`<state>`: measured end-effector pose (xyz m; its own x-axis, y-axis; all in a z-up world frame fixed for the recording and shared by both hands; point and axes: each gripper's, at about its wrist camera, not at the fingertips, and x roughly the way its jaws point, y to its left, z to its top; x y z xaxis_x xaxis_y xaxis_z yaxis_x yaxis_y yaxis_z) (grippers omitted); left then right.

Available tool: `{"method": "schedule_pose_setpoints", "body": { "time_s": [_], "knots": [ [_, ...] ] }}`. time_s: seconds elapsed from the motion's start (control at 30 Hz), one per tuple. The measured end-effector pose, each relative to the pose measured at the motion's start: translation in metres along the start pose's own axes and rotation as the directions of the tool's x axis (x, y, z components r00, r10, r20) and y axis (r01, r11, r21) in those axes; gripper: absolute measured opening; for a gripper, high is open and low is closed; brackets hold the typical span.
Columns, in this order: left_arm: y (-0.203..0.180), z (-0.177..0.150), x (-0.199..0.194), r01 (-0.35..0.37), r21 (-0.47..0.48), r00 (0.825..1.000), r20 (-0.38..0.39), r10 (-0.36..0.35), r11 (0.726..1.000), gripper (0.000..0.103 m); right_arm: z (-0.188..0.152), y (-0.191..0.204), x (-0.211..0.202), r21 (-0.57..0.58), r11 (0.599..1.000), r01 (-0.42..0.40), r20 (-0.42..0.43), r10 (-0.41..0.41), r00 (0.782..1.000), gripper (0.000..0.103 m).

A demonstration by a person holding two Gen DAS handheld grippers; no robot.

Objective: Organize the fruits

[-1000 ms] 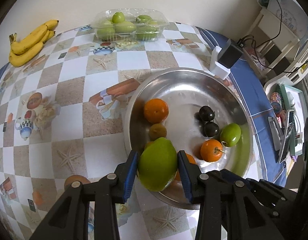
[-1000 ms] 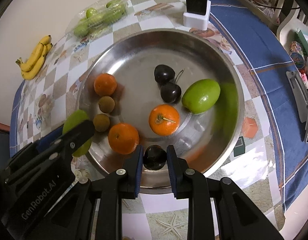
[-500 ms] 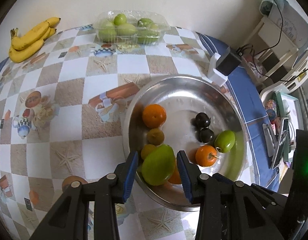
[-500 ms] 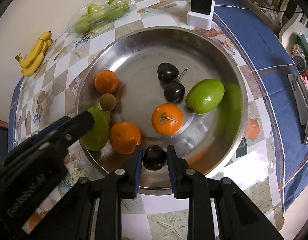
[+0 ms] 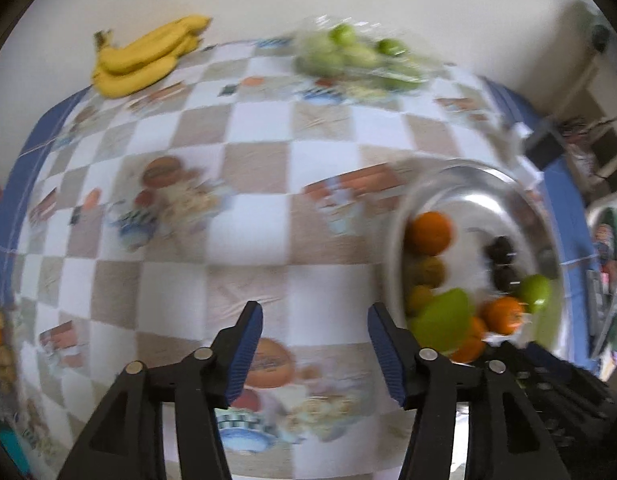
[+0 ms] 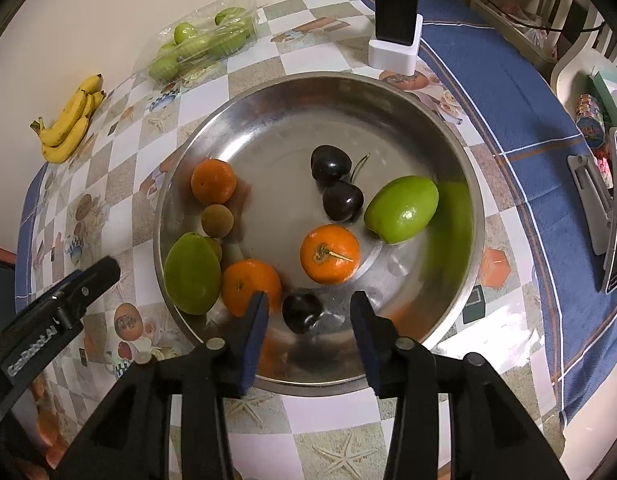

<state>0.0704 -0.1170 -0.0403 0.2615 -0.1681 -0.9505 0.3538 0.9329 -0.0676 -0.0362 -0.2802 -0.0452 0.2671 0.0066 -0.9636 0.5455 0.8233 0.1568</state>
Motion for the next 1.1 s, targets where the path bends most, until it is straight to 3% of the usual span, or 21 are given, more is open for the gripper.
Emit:
{"method": "schedule_pose_setpoints", "body": {
  "time_s": [0.13, 0.2, 0.33, 0.4, 0.53, 0.6, 0.73, 0.8, 1.1],
  "knots": [
    [0.015, -0.004, 0.014, -0.052, -0.030, 0.998, -0.039, 0.051, 0.998, 0.077, 0.001, 0.005, 0.003, -0.019, 1.000, 0.007, 0.003, -0.007, 1.000, 0.047],
    [0.021, -0.007, 0.021, -0.080, -0.035, 0.995, -0.055, 0.078, 0.996, 0.087, 0.002, 0.007, 0.005, -0.026, 1.000, 0.016, 0.003, -0.016, 1.000, 0.060],
    [0.032, -0.010, 0.030, -0.124, -0.049, 0.990, -0.076, 0.120, 0.991, 0.099, 0.001, 0.008, 0.007, -0.023, 1.000, 0.011, 0.000, -0.011, 1.000, 0.065],
    [0.036, -0.011, 0.032, -0.136, -0.051, 0.988, -0.077, 0.132, 0.989, 0.099, 0.001, 0.007, 0.008, -0.021, 1.000, 0.008, 0.001, -0.008, 1.000, 0.074],
    [0.042, -0.015, 0.034, -0.137, -0.057, 0.988, -0.076, 0.133, 0.989, 0.102, -0.001, 0.007, 0.007, -0.013, 1.000, -0.001, 0.011, 0.001, 1.000, 0.075],
    [0.045, -0.018, 0.033, -0.142, -0.063, 0.988, -0.075, 0.137, 0.988, 0.103, -0.001, 0.008, 0.007, -0.015, 1.000, 0.000, 0.016, 0.001, 1.000, 0.085],
    [0.052, -0.025, 0.030, -0.137, -0.071, 0.989, -0.065, 0.132, 0.988, 0.103, -0.003, 0.011, 0.006, -0.032, 0.999, -0.007, 0.017, 0.008, 1.000, 0.086],
    [0.057, -0.030, 0.027, -0.137, -0.070, 0.989, -0.057, 0.133, 0.988, 0.103, -0.004, 0.014, 0.007, -0.041, 0.999, -0.006, 0.017, 0.007, 1.000, 0.099],
    [0.064, -0.045, 0.013, -0.155, -0.050, 0.988, -0.018, 0.155, 0.987, 0.103, -0.014, 0.028, -0.002, -0.069, 0.997, -0.032, 0.063, 0.037, 0.997, 0.099]
  ]
}}
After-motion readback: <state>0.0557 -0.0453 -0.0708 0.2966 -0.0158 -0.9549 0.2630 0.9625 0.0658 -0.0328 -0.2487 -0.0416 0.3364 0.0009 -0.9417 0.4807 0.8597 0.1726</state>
